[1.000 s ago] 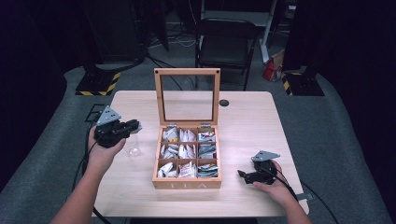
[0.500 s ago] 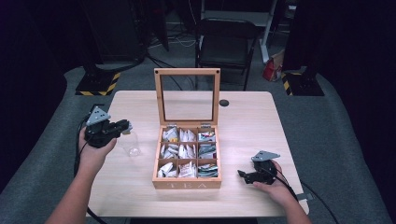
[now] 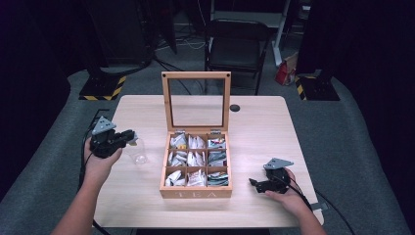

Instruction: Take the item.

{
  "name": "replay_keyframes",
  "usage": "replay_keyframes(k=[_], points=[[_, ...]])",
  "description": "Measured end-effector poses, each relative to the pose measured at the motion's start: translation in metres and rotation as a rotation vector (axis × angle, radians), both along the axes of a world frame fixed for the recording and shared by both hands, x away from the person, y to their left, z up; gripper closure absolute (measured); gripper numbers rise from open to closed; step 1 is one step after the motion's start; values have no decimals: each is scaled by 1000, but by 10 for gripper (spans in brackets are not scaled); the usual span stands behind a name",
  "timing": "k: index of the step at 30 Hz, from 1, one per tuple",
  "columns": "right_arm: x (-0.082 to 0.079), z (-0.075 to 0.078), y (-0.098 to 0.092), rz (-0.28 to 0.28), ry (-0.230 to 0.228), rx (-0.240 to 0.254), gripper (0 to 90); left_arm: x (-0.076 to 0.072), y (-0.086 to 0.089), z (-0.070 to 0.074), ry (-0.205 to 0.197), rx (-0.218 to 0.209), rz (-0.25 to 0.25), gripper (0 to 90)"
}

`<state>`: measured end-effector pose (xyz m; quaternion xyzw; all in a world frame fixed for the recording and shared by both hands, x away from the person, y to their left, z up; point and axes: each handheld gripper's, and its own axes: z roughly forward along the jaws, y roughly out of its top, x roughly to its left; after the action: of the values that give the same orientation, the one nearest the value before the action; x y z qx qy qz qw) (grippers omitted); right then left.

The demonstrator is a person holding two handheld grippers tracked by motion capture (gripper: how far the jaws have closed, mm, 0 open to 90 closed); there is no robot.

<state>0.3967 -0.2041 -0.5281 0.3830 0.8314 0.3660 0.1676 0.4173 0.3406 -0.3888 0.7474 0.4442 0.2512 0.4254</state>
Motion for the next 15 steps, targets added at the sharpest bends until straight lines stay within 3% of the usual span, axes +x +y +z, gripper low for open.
replay_keyframes(k=[15], points=[[0,0,0,-4,4,4,131,5,3,-13,31,-12,16,824]])
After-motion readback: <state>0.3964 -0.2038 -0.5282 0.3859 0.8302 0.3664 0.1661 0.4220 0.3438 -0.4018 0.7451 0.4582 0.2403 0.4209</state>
